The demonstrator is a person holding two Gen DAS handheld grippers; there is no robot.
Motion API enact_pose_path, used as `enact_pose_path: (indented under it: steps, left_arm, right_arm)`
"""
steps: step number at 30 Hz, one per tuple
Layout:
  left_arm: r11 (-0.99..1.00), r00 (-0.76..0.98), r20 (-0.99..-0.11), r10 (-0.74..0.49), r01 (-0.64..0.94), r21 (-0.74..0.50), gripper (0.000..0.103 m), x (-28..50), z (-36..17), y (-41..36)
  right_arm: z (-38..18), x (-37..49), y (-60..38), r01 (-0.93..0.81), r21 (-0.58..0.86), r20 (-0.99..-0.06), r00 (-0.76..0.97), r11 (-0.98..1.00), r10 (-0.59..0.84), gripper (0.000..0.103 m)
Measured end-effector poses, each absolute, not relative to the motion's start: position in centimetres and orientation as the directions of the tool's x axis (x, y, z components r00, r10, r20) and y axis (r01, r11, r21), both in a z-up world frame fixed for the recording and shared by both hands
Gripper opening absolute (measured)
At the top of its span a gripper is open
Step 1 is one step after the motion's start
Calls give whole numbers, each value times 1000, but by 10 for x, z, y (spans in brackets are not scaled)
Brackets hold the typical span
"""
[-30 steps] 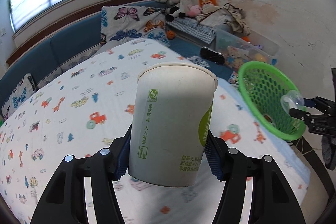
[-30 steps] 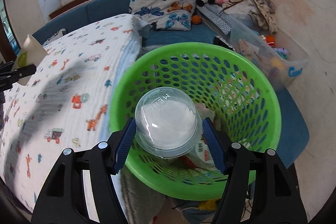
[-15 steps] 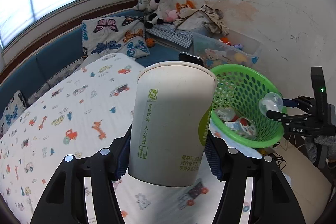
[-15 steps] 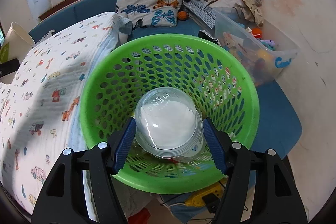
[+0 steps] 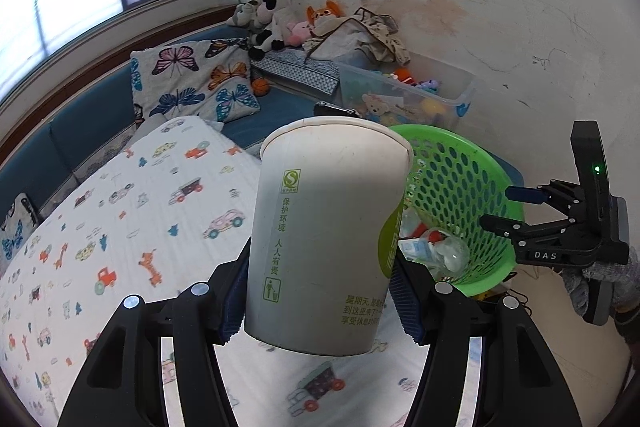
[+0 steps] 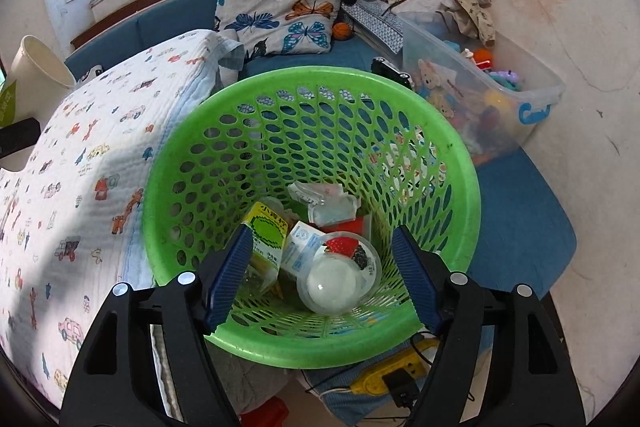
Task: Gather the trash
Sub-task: 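Lower the white paper cup into the green basket and open the left tool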
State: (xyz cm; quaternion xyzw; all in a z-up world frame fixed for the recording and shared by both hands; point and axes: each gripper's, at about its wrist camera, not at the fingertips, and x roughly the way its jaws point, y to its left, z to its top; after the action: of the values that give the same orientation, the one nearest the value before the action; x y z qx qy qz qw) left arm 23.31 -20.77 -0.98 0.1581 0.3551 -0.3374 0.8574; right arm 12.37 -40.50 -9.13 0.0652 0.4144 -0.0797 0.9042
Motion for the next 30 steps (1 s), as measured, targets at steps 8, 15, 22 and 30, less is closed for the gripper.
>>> enact_pose_path:
  steps: [8,15,22,30]
  left_arm:
    - [689,493,-725,-481,723,35,59,229,-15,-235]
    - [658,462,-747,-477,752,45,59,226,-27,-270]
    - [647,428,-785,-448,761,46,59,228,-48,-301]
    - [650,402,-812,-424,759,35,60,232,-64,-321]
  right_arm:
    - [-82,113,-408,203,64,-743,663,977,-89,72]
    - [-77,97,-413,216,68,-731,675,974,-99,74]
    - [-79,82,-421,230,82,-731,675,970,-98,74]
    - [-87,72,-425,236,102,-739,668,966,-85,74]
